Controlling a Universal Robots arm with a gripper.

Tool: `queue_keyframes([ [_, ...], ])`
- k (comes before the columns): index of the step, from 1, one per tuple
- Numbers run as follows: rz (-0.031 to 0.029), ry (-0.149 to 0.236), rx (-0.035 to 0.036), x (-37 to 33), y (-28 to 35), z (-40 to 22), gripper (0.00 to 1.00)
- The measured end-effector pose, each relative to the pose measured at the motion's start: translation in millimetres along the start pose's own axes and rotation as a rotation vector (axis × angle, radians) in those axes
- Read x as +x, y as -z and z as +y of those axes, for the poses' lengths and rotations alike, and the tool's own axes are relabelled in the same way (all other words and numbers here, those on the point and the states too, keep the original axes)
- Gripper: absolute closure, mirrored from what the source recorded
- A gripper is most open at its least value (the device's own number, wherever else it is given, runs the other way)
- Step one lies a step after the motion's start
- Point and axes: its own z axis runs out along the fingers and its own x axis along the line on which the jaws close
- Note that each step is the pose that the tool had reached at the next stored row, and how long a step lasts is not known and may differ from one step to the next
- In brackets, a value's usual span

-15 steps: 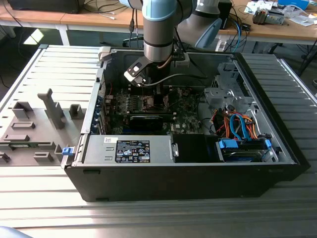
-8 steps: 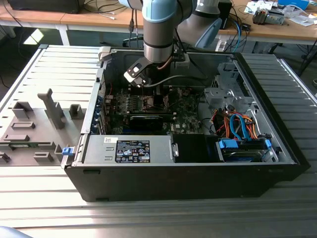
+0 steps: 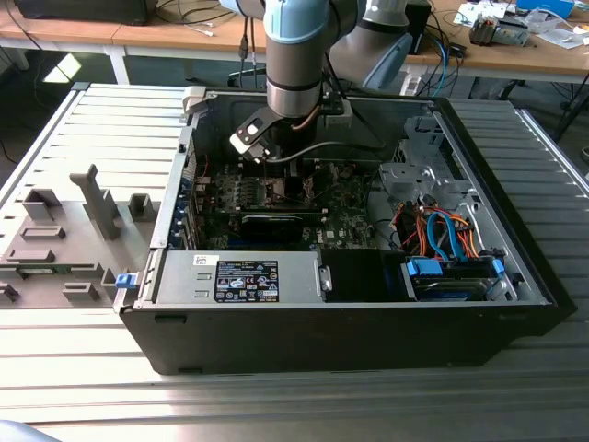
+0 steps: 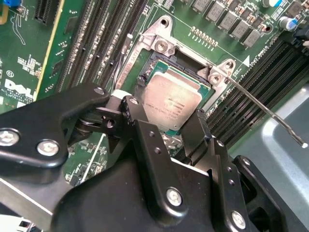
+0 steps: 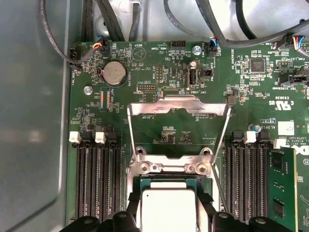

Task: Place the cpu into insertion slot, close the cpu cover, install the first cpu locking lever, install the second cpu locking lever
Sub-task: 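Place the cpu into insertion slot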

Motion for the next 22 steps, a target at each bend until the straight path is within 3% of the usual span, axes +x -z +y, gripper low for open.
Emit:
queue_keyframes([
  [10,-0.0007,-0.004,-0.0027,-0.7,3.6,0.0,0.46],
  [15,-0.0099,-0.008,-0.0027,-0.8,2.2,0.0,0.46],
  [22,-0.0127,-0.009,-0.0027,-0.9,-0.1,-0.1,0.46],
])
